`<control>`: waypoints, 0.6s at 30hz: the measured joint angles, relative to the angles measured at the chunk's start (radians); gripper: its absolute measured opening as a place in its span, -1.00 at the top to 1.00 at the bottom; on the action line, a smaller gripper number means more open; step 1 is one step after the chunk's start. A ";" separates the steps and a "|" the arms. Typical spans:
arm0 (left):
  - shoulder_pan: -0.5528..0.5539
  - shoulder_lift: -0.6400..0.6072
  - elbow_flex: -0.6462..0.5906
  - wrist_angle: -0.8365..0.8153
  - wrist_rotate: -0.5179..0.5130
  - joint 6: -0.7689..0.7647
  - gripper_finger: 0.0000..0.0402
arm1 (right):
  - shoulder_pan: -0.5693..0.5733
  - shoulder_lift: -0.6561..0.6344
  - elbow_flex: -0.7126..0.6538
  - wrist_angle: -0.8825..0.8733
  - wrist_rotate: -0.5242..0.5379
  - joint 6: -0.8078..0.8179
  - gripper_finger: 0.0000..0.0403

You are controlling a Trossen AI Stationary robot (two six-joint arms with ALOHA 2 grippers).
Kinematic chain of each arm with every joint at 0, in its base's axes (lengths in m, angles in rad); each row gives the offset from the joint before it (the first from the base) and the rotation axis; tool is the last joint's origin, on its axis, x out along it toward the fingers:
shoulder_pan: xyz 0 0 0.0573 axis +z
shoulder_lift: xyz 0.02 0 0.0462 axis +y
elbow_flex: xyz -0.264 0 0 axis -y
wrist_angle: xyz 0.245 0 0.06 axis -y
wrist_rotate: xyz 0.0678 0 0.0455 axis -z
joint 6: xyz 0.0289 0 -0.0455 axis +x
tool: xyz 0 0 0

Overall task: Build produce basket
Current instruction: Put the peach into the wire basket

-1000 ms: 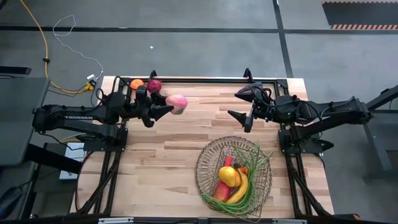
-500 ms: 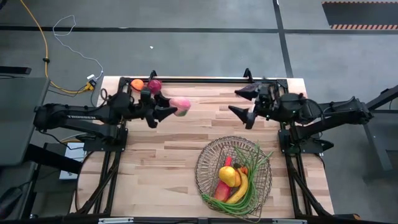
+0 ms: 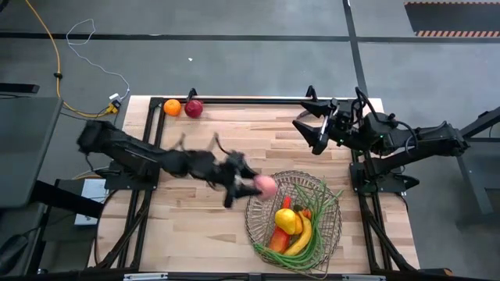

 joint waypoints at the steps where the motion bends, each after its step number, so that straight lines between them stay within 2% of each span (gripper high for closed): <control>1: -0.020 0.046 0.040 -0.015 -0.014 0.007 -0.29 | 0.000 0.000 0.000 0.000 0.000 0.000 -0.90; 5: -0.076 0.227 0.206 -0.057 -0.067 0.043 -0.29 | 0.000 0.000 0.000 -0.001 -0.018 -0.001 -0.90; 10: -0.096 0.410 0.368 -0.071 -0.130 0.111 -0.29 | 0.000 0.000 0.000 -0.001 -0.044 -0.001 -0.90; 13: -0.091 0.489 0.436 -0.072 -0.180 0.142 -0.29 | 0.000 0.000 0.000 -0.002 -0.045 -0.001 -0.90; 18: -0.083 0.565 0.495 -0.078 -0.174 0.193 -0.29 | 0.000 0.000 0.000 -0.001 -0.045 -0.001 -0.90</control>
